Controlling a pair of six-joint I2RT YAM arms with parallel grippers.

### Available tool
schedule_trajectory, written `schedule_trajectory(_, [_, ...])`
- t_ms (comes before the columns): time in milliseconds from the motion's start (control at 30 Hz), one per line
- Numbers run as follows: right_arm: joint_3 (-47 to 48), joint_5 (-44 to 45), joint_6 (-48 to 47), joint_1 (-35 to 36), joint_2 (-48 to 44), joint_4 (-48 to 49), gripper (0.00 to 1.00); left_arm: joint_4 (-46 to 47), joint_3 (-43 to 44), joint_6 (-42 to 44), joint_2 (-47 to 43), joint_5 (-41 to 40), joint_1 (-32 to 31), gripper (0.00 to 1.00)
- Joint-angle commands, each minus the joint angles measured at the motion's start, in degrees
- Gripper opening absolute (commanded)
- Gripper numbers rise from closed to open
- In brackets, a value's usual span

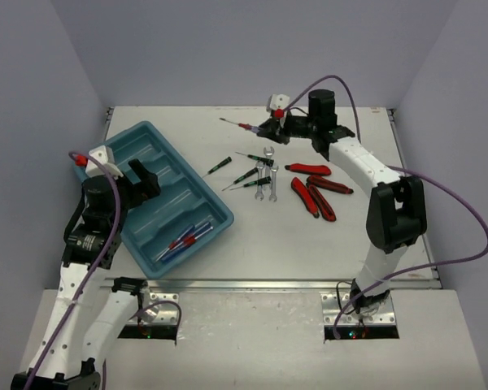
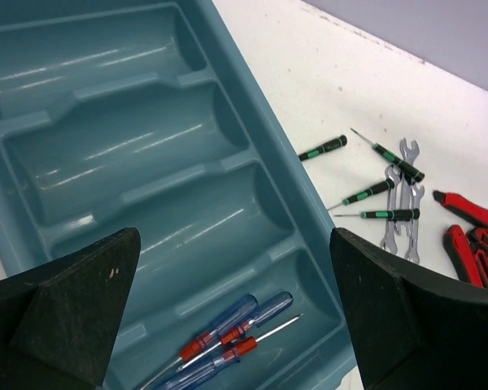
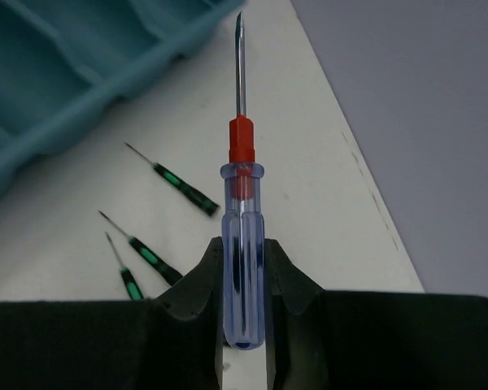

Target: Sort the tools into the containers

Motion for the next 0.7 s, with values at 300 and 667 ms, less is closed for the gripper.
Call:
schedule_trajectory(300, [-1.07, -4.81, -23.05, 25.72, 0.11, -20.85, 0.0, -0.56, 1.4, -3.41, -7.2, -10.74, 2.17, 1.0])
schedule_trajectory(667, [9.1, 5.4, -26.32, 34.24, 12.59, -27.59, 0.08, 0.14, 0.82, -2.74, -6.91, -8.83, 2.17, 1.0])
